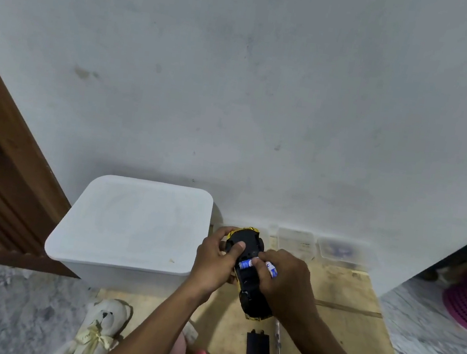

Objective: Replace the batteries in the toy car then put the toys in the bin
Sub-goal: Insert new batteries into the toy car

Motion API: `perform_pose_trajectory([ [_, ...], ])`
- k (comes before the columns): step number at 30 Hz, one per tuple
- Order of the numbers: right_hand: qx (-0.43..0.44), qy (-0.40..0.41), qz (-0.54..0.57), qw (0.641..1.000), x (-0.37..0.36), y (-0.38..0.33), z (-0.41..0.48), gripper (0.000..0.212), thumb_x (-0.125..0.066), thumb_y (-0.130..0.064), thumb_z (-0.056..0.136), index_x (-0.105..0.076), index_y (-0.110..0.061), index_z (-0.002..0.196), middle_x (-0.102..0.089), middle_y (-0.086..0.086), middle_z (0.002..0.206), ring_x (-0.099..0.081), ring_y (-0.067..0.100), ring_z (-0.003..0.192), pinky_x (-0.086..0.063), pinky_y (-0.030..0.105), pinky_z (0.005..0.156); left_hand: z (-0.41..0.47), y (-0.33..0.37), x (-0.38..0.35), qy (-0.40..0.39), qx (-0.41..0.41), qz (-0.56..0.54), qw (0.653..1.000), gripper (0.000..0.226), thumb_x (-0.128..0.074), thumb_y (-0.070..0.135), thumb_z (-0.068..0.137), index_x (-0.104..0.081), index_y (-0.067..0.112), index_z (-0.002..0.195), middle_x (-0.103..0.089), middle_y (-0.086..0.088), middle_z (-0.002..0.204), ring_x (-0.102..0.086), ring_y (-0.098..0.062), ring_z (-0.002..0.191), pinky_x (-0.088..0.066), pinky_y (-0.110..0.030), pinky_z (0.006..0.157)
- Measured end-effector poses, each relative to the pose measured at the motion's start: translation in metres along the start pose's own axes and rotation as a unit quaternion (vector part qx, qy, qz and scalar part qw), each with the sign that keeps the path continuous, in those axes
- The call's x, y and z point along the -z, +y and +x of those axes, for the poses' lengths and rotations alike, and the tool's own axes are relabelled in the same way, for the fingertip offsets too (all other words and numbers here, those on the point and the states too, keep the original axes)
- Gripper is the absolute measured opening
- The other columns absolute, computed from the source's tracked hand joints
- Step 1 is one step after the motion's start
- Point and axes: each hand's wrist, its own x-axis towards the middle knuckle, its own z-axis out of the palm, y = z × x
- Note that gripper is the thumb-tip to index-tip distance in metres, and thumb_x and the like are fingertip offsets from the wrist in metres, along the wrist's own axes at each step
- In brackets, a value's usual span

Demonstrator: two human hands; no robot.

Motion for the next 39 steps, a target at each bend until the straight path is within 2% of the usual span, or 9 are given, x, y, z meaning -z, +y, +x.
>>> perform_pose_trajectory([
  [4,-0.135,0.007,0.174,0.975,0.015,-0.004,0.011,0.023,-0.061,-0.005,0.087,-0.076,-0.016,0.074,-0.064,-0.015,0.060,-0.060,0.002,0.057,-0.044,0.014,0.055,-0.002,0.005,0.001,-0.033,0.000,0.003,0.999,0.024,-0.065,0.018,0.096,-0.067,0.034,0.113,-0.070,-0.018,0.104,-0.070,-0.018,0.069,-0.053,-0.028,0.048],
  [6,-0.228,-0.014,0.331,0.916,0.024,-0.004,0.013,0.029,-0.049,0.000,0.086,-0.066,-0.008,0.064,-0.052,-0.001,0.051,-0.042,0.009,0.042,-0.033,0.022,0.043,-0.003,0.004,0.003,-0.035,0.006,-0.010,0.999,0.023,-0.064,0.017,0.097,-0.067,0.034,0.111,-0.071,-0.019,0.104,-0.069,-0.017,0.067,-0.052,-0.027,0.047],
  [8,-0.284,-0.035,0.434,0.855,0.033,-0.006,0.013,0.021,-0.044,-0.009,0.080,-0.060,-0.004,0.067,-0.043,0.006,0.053,-0.027,0.011,0.039,-0.022,0.018,0.044,-0.003,0.000,0.004,-0.031,0.009,-0.014,0.999,0.023,-0.064,0.017,0.096,-0.067,0.033,0.113,-0.071,-0.020,0.105,-0.069,-0.019,0.069,-0.052,-0.028,0.048],
  [10,-0.298,-0.052,0.465,0.832,0.036,-0.006,0.013,0.020,-0.041,-0.016,0.069,-0.058,-0.005,0.070,-0.042,0.007,0.055,-0.023,0.011,0.041,-0.020,0.017,0.046,-0.002,-0.002,0.005,-0.028,0.012,-0.014,0.999,0.024,-0.065,0.018,0.096,-0.067,0.032,0.115,-0.070,-0.020,0.106,-0.069,-0.020,0.070,-0.053,-0.029,0.049],
  [18,-0.251,-0.138,0.387,0.877,0.036,-0.013,0.011,0.012,-0.048,-0.003,0.099,-0.057,-0.010,0.102,-0.053,-0.009,0.059,-0.048,0.000,0.044,-0.039,0.017,0.041,0.000,0.002,0.006,-0.027,0.010,-0.021,0.999,0.024,-0.064,0.016,0.097,-0.066,0.028,0.117,-0.071,-0.019,0.105,-0.070,-0.019,0.070,-0.052,-0.026,0.047],
  [22,-0.134,-0.101,0.249,0.954,0.029,-0.010,0.009,0.017,-0.066,-0.006,0.091,-0.065,-0.022,0.096,-0.068,-0.004,0.097,-0.066,0.007,0.083,-0.053,0.018,0.063,0.001,0.002,0.007,-0.032,0.008,-0.018,0.999,0.023,-0.064,0.017,0.097,-0.066,0.029,0.116,-0.072,-0.018,0.103,-0.072,-0.020,0.071,-0.053,-0.027,0.049],
  [25,-0.038,-0.060,0.129,0.989,0.021,-0.009,0.008,0.026,-0.077,-0.012,0.082,-0.068,-0.031,0.097,-0.068,-0.016,0.098,-0.065,0.002,0.089,-0.052,0.015,0.072,0.002,0.001,0.008,-0.033,0.012,-0.018,0.999,0.023,-0.064,0.017,0.097,-0.066,0.030,0.116,-0.073,-0.015,0.103,-0.073,-0.020,0.072,-0.054,-0.029,0.050],
  [33,0.087,-0.140,-0.005,0.986,0.014,-0.007,0.010,0.025,-0.076,-0.024,0.083,-0.074,-0.025,0.108,-0.058,-0.008,0.089,-0.054,0.006,0.075,-0.033,0.005,0.065,0.007,0.001,0.011,-0.035,0.019,-0.022,0.999,0.022,-0.064,0.017,0.096,-0.066,0.027,0.115,-0.072,-0.016,0.104,-0.073,-0.025,0.074,-0.055,-0.031,0.052],
  [39,0.105,-0.149,0.014,0.983,0.016,-0.012,0.010,0.030,-0.058,-0.054,0.082,-0.072,-0.036,0.101,-0.056,-0.006,0.078,-0.056,0.011,0.069,-0.040,0.022,0.059,0.009,0.001,0.013,-0.027,0.024,-0.047,0.998,0.021,-0.065,0.015,0.095,-0.068,0.027,0.112,-0.073,-0.018,0.103,-0.073,-0.027,0.076,-0.055,-0.033,0.052],
])
